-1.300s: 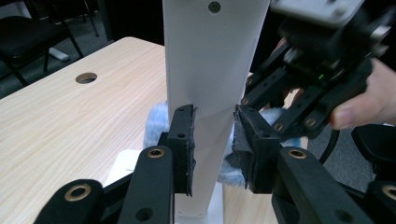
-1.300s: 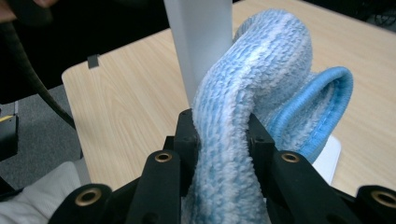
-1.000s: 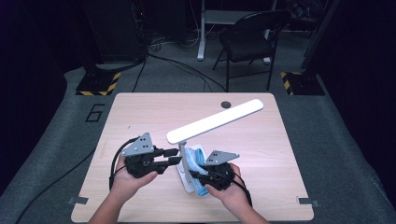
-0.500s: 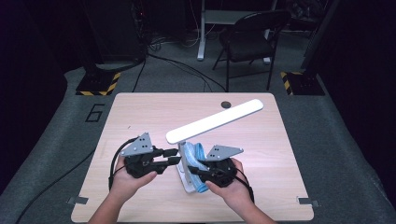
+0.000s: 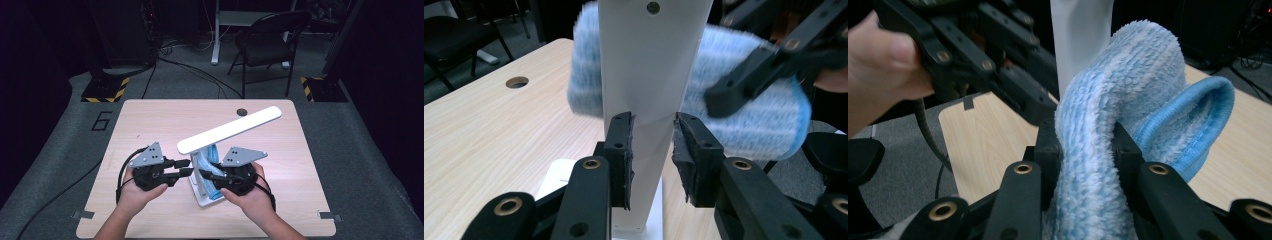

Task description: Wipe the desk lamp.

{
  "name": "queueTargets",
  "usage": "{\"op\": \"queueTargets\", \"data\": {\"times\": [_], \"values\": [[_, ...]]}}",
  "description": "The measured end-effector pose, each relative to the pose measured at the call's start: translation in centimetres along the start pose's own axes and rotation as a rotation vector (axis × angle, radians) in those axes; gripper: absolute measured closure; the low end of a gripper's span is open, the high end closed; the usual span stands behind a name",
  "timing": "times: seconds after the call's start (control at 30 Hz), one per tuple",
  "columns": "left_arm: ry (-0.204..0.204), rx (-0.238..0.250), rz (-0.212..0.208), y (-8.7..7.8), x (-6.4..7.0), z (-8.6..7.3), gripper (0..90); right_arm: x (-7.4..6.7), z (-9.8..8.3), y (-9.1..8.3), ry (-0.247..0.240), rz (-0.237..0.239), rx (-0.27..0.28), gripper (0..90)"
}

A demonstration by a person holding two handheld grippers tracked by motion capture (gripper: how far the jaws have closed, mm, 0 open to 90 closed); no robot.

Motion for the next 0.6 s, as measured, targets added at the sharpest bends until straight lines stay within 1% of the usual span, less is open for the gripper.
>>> {"op": "queueTargets", "data": {"times": [0.23, 0.3, 0.33, 0.43, 0.5, 0.53, 0.57, 0.6], "values": [[-0.001, 0.001, 0.000, 0.0, 0.0, 0.0, 68.8, -0.5, 1.5, -1.0, -0.024, 0.004, 0.063, 72.1], [-0.001, 0.001, 0.001, 0.0, 0.0, 0.0, 68.8, -0.5, 1.7, -1.2, -0.025, 0.006, 0.074, 72.2], [0.007, 0.002, 0.004, -0.1, 0.0, 0.0, 68.8, -0.5, 1.7, -1.3, -0.023, 0.008, 0.084, 72.2], [0.009, 0.003, 0.009, 0.0, 0.0, -0.1, 68.5, -0.3, 1.8, -1.4, -0.028, 0.007, 0.091, 72.3], [0.003, 0.001, 0.000, -0.1, 0.0, -0.1, 66.8, -0.3, 1.8, -1.4, -0.033, 0.000, 0.100, 72.3], [0.010, 0.004, -0.005, 0.0, -0.1, -0.2, 65.8, -0.3, 1.8, -1.4, -0.035, -0.003, 0.103, 72.3], [0.001, 0.008, -0.012, 0.0, -0.1, -0.3, 64.2, -0.2, 1.7, -1.4, -0.036, -0.001, 0.104, 72.4], [0.004, 0.012, -0.021, 0.1, -0.1, -0.4, 62.2, -0.2, 1.7, -1.4, -0.035, -0.001, 0.103, 72.3]]}}
Point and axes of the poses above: each handheld gripper's, and its own axes: y roughly forward along the jaws, z roughly out of its top, x roughly to its right, the point moved 1 cm from there along y, roughly forward along the jaws, and after that the axes turned 11 degrees about z, right-handed, at the moved point
